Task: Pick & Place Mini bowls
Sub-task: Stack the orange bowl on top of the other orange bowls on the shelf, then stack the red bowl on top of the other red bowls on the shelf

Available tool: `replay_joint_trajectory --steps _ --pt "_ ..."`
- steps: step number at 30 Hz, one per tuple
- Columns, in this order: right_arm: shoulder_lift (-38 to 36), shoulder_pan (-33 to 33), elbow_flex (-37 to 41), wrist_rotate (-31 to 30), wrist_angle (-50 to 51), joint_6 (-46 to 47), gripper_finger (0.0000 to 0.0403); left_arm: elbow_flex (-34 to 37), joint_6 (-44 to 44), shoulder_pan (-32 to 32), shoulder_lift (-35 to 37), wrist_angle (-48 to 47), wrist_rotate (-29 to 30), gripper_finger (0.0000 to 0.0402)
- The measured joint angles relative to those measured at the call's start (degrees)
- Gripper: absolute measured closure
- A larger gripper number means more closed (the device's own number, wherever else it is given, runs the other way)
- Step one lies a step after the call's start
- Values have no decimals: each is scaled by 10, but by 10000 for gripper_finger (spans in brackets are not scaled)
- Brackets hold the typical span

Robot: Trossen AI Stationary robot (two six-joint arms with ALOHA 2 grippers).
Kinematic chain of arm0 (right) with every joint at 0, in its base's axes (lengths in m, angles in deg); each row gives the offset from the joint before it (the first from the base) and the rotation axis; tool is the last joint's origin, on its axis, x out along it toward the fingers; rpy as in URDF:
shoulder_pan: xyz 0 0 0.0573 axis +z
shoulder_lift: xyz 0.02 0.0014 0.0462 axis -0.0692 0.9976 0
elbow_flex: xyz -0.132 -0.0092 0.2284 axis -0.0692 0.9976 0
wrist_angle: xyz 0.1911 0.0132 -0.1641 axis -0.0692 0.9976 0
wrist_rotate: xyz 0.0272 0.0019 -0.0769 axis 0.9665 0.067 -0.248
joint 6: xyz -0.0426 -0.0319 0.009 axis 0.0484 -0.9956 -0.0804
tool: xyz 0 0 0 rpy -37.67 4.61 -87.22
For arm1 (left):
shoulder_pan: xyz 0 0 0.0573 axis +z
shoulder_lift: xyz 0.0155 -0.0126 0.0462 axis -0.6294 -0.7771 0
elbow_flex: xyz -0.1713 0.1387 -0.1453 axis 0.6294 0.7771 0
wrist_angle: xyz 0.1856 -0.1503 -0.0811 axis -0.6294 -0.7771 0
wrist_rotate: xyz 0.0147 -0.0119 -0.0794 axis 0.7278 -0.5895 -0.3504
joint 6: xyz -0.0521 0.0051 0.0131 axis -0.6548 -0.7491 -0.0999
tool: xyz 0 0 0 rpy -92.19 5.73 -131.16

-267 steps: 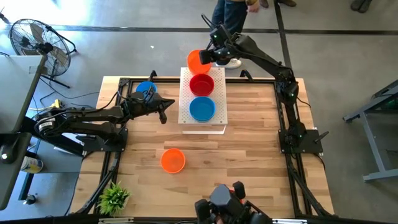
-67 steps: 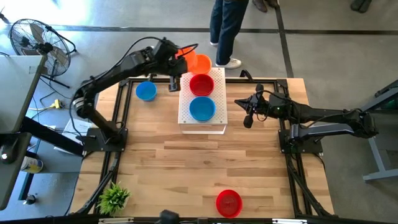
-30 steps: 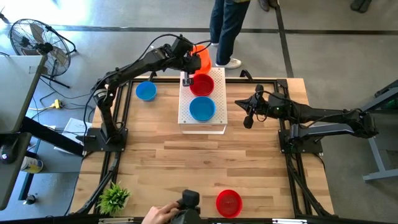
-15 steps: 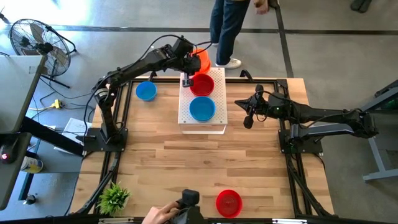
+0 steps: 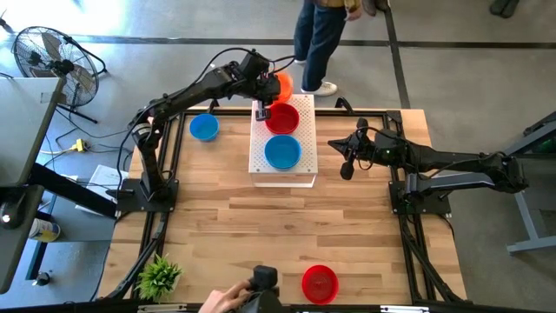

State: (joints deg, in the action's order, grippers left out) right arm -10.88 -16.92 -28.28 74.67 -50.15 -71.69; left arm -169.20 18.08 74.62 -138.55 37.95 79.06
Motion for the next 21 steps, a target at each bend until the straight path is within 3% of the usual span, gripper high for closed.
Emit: replay_joint_trajectory --steps 6,11,16,21 --pt "0 0 0 0 0 0 403 0 -5 -1 0 0 -1 276" --pt "0 0 0 0 1 0 403 -3 -3 -5 8 -7 -7 262" --pt "0 0 0 0 2 2 403 -31 -7 -4 10 -32 -39 270" --pt "0 0 0 0 14 11 403 -36 -23 -3 18 -39 -34 332"
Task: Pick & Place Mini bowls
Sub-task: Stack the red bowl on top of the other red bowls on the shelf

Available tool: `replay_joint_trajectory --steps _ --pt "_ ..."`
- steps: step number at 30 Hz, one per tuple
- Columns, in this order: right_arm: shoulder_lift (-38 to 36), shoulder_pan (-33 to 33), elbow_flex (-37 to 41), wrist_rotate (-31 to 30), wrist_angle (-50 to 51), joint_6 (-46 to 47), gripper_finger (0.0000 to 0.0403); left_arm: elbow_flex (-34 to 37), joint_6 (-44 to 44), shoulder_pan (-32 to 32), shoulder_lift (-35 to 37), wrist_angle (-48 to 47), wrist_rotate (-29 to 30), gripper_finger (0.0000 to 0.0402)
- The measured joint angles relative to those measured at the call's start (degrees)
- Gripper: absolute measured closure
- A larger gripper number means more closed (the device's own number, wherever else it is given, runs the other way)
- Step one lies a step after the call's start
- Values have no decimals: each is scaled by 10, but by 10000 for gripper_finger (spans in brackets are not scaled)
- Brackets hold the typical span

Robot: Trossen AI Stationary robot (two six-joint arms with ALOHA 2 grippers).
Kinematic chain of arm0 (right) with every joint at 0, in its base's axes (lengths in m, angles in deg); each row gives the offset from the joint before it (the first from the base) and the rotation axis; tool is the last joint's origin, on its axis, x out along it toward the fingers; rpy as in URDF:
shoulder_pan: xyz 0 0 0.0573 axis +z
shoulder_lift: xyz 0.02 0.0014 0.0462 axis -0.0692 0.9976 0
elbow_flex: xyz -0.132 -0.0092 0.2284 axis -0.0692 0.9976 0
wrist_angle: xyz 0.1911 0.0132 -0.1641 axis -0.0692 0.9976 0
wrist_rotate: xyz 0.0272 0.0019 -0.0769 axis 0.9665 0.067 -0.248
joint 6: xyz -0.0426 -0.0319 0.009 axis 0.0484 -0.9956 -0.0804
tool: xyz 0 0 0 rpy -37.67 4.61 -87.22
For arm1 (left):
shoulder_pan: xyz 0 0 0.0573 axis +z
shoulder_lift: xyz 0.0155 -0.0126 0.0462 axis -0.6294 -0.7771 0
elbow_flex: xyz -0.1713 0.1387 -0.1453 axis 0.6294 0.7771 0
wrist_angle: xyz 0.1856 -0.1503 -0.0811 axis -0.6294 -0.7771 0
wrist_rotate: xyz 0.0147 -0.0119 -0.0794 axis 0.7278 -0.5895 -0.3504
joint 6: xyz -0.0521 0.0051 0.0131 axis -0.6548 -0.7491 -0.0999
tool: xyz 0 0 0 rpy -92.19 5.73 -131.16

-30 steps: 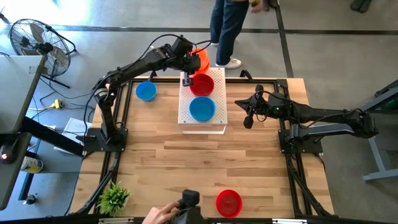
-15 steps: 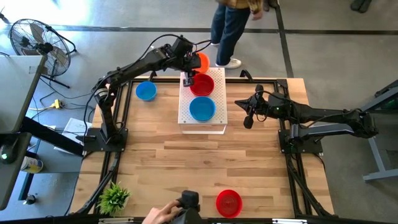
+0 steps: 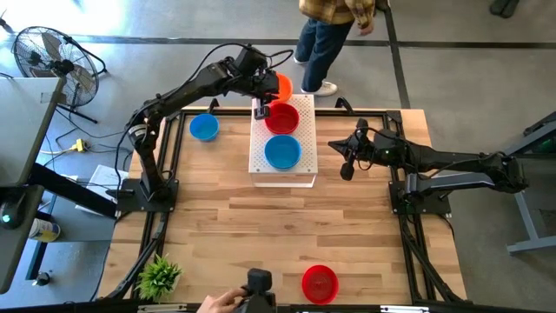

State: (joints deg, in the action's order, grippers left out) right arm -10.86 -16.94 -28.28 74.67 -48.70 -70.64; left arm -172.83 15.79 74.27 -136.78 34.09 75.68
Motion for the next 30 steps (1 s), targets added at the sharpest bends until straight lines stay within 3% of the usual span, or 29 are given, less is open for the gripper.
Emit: replay_joint_trajectory --steps 4,10,23,30 --pt "0 0 0 0 2 0 403 0 -33 0 2 -6 -26 393" --pt "0 0 0 0 8 0 403 78 -82 -1 39 74 -48 399" --pt "0 2 -7 -2 32 17 403 511 -220 -9 305 448 -47 401" --pt "5 52 -61 0 110 74 403 711 -282 -52 400 651 -27 401"
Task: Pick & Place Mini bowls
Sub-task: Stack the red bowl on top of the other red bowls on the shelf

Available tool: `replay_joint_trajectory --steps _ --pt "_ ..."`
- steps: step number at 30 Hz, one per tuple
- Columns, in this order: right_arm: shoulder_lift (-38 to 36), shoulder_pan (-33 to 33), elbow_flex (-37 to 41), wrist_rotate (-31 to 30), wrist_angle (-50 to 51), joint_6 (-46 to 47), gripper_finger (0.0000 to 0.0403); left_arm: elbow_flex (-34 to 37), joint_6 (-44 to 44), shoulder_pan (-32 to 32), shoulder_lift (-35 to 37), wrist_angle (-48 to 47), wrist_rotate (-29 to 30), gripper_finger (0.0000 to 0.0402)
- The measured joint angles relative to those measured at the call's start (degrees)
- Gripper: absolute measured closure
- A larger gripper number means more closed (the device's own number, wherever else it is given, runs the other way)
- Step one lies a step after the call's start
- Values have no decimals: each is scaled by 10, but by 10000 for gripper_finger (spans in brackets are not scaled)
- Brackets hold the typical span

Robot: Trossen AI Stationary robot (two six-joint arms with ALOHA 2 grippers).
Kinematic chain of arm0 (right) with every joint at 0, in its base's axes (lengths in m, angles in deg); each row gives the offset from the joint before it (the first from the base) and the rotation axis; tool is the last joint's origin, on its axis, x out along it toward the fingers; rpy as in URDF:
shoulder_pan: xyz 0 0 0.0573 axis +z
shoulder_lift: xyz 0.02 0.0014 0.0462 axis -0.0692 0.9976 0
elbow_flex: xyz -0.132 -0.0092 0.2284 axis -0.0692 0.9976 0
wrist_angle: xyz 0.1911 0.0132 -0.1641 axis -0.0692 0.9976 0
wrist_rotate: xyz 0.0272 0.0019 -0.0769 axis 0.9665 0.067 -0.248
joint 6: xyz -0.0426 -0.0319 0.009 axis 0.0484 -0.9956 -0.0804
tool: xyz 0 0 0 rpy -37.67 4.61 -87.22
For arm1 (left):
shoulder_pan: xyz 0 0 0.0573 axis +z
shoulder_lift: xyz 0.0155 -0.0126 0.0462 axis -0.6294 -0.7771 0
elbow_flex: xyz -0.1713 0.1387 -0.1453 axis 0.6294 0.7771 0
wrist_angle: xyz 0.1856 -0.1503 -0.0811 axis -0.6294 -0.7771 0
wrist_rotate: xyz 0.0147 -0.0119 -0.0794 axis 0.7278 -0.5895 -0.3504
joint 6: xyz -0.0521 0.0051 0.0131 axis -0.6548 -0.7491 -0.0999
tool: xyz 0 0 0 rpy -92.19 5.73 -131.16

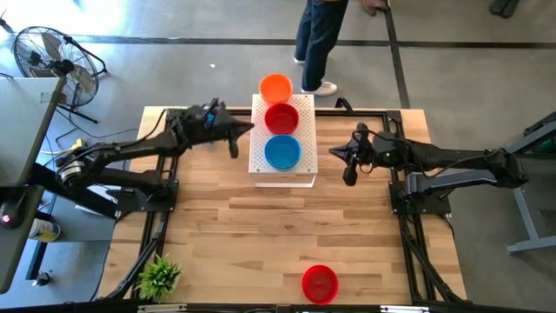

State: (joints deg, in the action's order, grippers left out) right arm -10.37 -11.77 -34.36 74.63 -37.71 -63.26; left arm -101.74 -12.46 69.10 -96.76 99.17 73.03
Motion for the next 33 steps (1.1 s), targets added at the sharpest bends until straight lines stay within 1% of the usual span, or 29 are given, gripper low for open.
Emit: replay_joint_trajectory --steps 3,8,12,14,17,21,25,27,30,33 --pt "15 34 -19 -6 41 48 402 56 -5 -23 20 58 18 401" --pt "62 112 -43 -10 119 153 402 120 -5 -58 26 140 61 401" --pt "109 181 -68 -10 191 256 401 167 -30 -69 26 215 59 401" --pt "133 215 -82 -10 213 301 393 188 -38 -70 26 240 53 401" --pt "170 261 -103 -6 236 354 371 216 -43 -69 27 287 41 401" --pt "225 310 -144 13 246 401 322 243 -43 -69 42 315 48 401" --pt "294 349 -191 60 254 421 272 252 -43 -69 52 312 58 401" --pt "330 365 -217 82 254 427 253 252 -43 -69 57 314 59 401" --pt "387 388 -251 114 252 430 237 252 -43 -69 59 312 59 401" --pt "439 406 -276 127 246 446 234 252 -43 -69 59 305 59 401"
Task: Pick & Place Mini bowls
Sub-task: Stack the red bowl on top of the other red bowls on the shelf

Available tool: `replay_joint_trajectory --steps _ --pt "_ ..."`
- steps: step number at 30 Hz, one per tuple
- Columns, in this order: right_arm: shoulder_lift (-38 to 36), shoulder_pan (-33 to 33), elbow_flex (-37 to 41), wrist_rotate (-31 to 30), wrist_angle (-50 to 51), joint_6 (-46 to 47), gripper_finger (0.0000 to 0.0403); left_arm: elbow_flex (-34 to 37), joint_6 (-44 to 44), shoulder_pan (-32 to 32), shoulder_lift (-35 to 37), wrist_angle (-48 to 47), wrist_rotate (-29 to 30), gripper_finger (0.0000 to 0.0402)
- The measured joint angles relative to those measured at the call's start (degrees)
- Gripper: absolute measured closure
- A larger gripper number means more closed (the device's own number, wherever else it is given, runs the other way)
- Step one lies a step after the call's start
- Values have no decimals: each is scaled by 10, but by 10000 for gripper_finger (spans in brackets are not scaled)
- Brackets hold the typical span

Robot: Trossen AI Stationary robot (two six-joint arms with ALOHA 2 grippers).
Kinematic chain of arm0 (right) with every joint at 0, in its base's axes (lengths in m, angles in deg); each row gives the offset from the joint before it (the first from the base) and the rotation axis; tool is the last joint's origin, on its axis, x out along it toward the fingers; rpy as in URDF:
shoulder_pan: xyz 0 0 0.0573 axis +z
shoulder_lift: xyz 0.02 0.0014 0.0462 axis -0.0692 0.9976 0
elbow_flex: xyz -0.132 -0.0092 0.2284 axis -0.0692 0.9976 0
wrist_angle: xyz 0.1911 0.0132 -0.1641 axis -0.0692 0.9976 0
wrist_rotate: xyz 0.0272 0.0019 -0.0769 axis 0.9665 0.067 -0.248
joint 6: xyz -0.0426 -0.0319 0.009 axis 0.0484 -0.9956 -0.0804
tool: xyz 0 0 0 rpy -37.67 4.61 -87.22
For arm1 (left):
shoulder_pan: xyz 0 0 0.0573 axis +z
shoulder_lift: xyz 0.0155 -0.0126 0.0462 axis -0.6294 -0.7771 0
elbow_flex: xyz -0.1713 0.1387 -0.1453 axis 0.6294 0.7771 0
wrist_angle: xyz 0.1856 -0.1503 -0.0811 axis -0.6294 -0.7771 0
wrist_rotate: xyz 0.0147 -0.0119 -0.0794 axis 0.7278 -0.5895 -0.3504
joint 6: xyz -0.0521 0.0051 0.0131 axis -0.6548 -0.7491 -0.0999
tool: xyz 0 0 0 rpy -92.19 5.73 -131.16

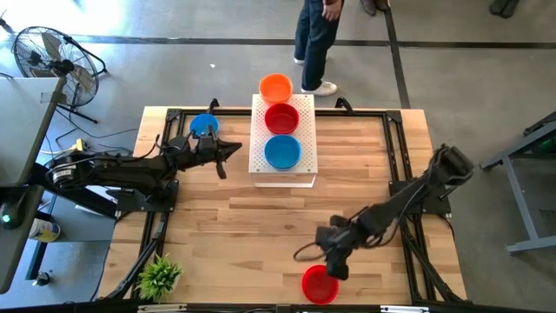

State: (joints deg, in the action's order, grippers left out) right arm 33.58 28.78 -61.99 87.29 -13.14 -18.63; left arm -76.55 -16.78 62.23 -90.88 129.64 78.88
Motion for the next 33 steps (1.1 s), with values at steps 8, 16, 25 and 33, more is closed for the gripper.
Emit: replay_joint_trajectory --steps 8,16,25,33 --pt "87 20 -15 18 -64 58 249 -1 0 0 0 -22 0 401" --pt "129 19 -15 35 -74 49 292 -1 0 0 0 -24 -1 401" --pt "115 -1 -9 45 -43 40 392 -1 -1 0 0 -24 -1 401" --pt "-6 -66 -3 -20 146 19 399 -1 -5 0 0 -26 -1 401"
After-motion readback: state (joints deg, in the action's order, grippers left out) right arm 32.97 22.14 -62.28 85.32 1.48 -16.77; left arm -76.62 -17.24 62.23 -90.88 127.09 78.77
